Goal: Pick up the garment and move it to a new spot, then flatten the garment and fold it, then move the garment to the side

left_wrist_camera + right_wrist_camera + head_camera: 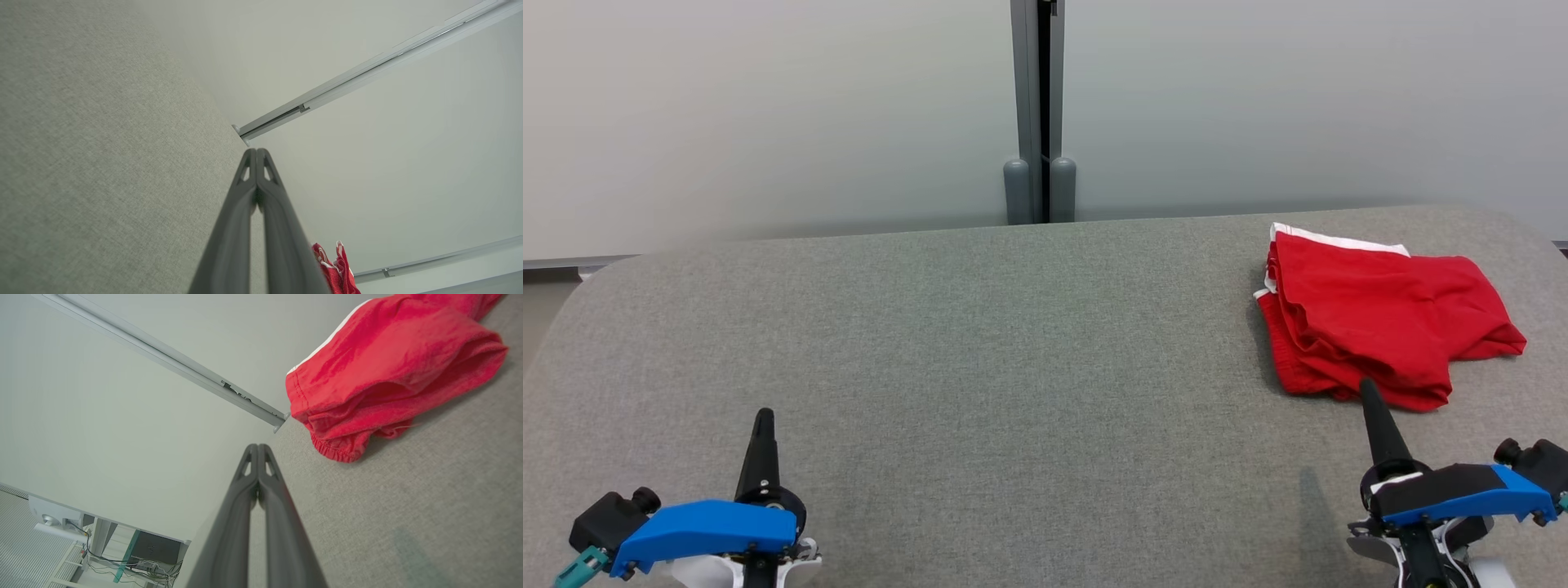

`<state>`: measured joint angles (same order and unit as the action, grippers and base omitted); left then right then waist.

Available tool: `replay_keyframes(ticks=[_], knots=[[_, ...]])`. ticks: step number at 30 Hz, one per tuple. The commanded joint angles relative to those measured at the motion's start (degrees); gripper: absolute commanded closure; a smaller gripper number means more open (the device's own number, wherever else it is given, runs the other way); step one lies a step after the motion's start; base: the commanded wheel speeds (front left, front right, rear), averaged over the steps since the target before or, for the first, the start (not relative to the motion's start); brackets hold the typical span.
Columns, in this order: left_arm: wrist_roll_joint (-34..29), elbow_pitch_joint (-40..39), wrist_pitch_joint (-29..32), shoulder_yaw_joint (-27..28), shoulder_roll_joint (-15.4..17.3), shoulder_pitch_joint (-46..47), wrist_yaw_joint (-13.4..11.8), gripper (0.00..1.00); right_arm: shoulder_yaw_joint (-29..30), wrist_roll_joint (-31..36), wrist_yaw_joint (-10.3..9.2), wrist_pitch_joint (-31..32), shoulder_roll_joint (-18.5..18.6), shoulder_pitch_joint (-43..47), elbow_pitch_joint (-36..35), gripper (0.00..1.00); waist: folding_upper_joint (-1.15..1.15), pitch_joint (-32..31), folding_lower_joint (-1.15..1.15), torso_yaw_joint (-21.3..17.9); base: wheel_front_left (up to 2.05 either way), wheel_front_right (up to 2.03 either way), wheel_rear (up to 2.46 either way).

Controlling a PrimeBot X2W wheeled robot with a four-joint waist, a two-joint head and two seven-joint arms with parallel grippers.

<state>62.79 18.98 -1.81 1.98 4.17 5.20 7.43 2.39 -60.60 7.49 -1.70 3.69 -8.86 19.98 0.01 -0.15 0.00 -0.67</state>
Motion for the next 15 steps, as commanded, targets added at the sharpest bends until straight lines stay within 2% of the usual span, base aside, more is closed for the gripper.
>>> replay_keyframes(ticks=[1,15], knots=[[1.8,-1.0,0.5,0.6,0.0,1.5,0.0,1.00,0.4,-2.0,0.00,0.5,0.0,0.3,-1.1,1.00,-0.01,0.0,0.00,0.0,0.00,0.00,0.00],[8.7,-2.0,2.5,1.6,-0.3,1.4,0.1,1.00,1.4,-9.4,0.00,2.5,-0.2,0.9,-2.4,1.00,-0.01,0.1,0.00,0.2,0.00,0.00,0.00]])
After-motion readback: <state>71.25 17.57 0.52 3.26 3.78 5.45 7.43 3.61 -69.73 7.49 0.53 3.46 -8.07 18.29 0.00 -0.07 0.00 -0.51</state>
